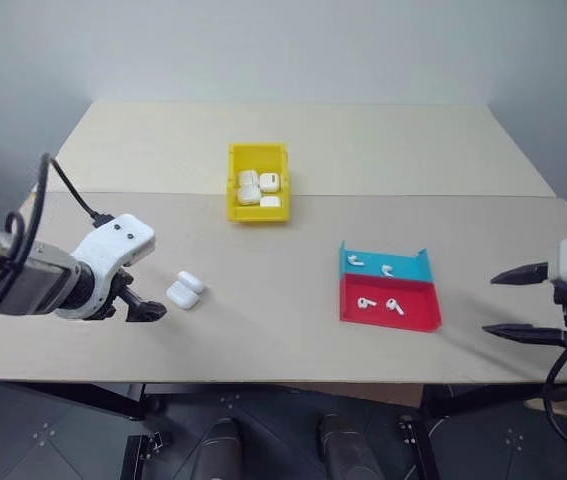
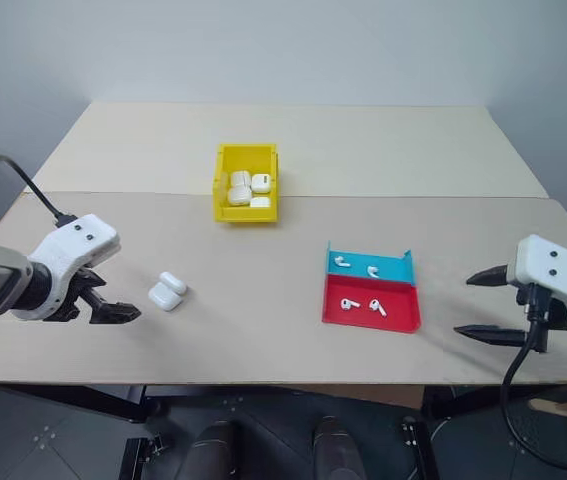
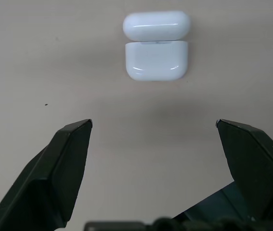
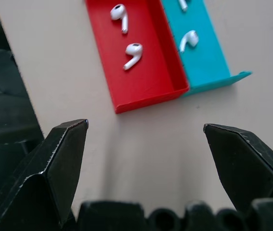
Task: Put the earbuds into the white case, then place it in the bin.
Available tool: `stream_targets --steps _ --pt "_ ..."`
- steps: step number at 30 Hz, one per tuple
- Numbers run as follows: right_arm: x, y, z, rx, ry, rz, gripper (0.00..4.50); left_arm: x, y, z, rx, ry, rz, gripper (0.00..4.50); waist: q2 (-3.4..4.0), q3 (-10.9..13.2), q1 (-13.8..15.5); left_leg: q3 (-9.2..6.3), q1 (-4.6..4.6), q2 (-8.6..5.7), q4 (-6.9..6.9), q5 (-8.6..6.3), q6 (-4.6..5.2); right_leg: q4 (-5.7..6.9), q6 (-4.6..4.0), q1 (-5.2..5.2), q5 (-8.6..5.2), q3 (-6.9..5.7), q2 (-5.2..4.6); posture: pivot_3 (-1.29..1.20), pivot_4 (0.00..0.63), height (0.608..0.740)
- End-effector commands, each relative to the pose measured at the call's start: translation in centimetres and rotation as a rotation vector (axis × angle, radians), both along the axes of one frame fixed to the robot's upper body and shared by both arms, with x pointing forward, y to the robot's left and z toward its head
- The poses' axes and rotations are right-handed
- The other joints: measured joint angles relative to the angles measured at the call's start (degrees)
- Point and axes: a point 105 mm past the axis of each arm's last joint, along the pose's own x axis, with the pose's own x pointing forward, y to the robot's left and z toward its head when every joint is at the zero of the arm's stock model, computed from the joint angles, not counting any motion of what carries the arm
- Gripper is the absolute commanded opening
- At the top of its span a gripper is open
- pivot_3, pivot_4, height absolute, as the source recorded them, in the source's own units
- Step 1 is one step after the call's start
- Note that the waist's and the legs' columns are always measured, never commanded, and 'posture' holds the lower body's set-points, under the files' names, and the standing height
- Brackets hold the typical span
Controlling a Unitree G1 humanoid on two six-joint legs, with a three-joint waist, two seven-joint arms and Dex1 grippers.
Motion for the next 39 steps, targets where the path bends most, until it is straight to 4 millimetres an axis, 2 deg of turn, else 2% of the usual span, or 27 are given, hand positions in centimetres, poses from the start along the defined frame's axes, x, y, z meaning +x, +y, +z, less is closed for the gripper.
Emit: stream_targets --steps 1,7,15,23,26,39 --pt "-0.4 0.0 1.2 0.018 -0.044 -0.016 4.47 1.0 -0.2 -0.2 0.030 0.008 0.001 4.50 0.00 0.00 0.23 -0.01 -0.06 0.00 0.00 0.00 0.00 0.00 0.01 -0.05 0.00 -0.01 0.00 0.00 0.150 0.740" --pt "-1.0 -0.4 0.9 0.015 -0.021 -0.045 4.47 3.3 -0.7 -0.9 0.028 0.045 0.028 4.50 -0.01 0.00 0.25 -0.01 -0.12 0.00 0.00 0.00 0.00 0.02 0.03 -0.15 0.01 0.00 0.02 0.00 0.150 0.740" --pt "-1.4 -0.5 0.5 0.035 -0.006 -0.077 4.47 4.7 -2.0 -2.3 0.022 0.106 0.013 4.50 -0.02 -0.01 0.32 -0.05 -0.23 -0.01 0.02 0.01 0.01 0.02 0.04 -0.20 0.02 -0.03 0.02 0.00 0.150 0.740" --pt "-1.9 -0.6 0.2 0.043 -0.010 -0.112 4.47 5.2 -2.9 -3.5 0.026 0.148 -0.017 4.50 -0.02 -0.01 0.44 -0.07 -0.49 -0.02 0.10 0.01 0.01 0.06 0.09 -0.42 0.05 -0.03 0.02 0.00 0.150 0.740" --pt "-2.0 -0.6 0.0 0.050 -0.013 -0.123 4.47 5.6 -2.4 -4.0 0.065 0.135 -0.009 4.50 -0.02 -0.01 0.60 -0.08 -0.49 -0.02 0.12 0.01 0.01 0.07 0.09 -0.41 0.06 -0.03 0.02 0.00 0.150 0.740" --pt "-2.0 -0.7 -1.1 0.044 -0.007 -0.167 4.47 6.7 -3.3 -4.5 0.040 0.177 -0.063 4.50 -0.02 -0.01 1.02 -0.08 -0.51 -0.03 0.25 0.01 0.01 0.08 0.15 -0.37 0.09 -0.03 0.02 0.00 0.150 0.740"
